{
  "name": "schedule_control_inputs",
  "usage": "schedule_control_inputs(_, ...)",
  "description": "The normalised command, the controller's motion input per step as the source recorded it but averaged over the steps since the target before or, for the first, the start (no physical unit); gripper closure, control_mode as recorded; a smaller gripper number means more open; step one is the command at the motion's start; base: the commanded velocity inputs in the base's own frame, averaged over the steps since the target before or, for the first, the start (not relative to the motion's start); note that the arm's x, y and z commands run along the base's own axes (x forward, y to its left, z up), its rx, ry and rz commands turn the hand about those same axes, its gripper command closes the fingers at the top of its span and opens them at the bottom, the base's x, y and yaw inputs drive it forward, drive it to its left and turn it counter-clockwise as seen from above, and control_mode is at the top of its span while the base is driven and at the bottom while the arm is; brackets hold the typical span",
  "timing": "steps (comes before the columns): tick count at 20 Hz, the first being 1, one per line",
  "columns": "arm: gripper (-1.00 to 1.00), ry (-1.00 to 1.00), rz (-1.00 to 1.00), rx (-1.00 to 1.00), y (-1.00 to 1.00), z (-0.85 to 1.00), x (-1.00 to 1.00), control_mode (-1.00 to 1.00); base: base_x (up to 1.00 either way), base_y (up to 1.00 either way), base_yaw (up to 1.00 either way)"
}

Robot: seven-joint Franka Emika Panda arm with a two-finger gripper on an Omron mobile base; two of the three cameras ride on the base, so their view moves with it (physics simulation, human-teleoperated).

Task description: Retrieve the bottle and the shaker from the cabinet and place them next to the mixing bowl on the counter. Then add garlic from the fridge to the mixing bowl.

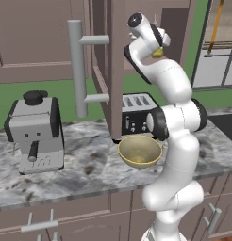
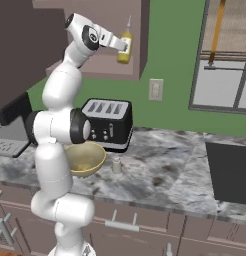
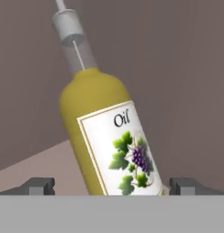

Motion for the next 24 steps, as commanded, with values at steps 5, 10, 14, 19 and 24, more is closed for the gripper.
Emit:
schedule_control_inputs(5,-1.0,0.0,0.0,0.0,-0.01,0.0,0.0,-1.0,0.0,0.0,0.0)
schedule_control_inputs(10,-1.0,0.0,0.0,0.0,-0.06,0.0,0.0,-1.0,0.0,0.0,0.0)
schedule_control_inputs(14,-1.0,0.0,0.0,0.0,-0.13,-0.1,0.0,-1.0,0.0,0.0,0.0)
schedule_control_inputs(19,-1.0,0.0,0.0,0.0,-0.11,-0.25,0.02,-1.0,0.0,0.0,0.0)
schedule_control_inputs(24,-1.0,0.0,0.0,0.0,0.0,-0.2,0.1,-1.0,0.0,0.0,0.0)
